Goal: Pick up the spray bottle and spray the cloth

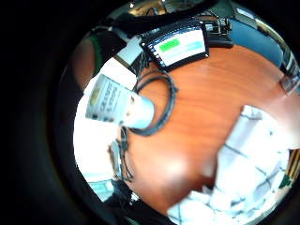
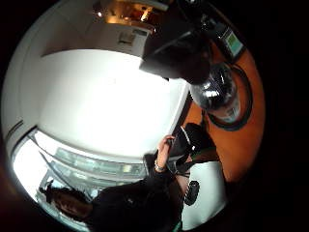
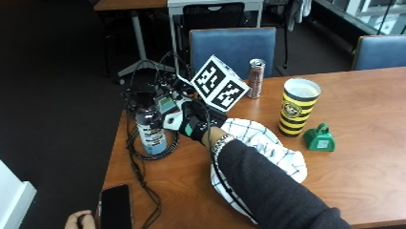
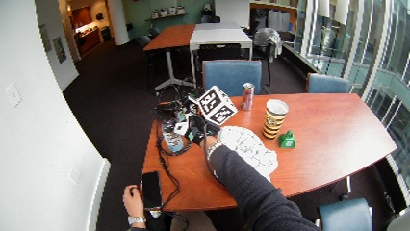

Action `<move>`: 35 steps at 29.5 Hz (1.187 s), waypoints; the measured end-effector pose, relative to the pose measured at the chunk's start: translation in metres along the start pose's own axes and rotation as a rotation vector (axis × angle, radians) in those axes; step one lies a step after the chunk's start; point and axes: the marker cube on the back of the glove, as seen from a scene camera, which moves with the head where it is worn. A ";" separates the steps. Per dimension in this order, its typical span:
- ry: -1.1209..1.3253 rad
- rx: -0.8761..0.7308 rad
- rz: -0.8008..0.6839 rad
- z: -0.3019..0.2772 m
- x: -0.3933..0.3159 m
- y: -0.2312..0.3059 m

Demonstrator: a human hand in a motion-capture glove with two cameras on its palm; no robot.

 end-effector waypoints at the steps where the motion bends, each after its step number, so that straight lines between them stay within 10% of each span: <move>1: 0.018 -0.033 0.000 -0.002 0.001 0.005; 35: 0.526 -0.273 -0.306 0.004 -0.019 0.205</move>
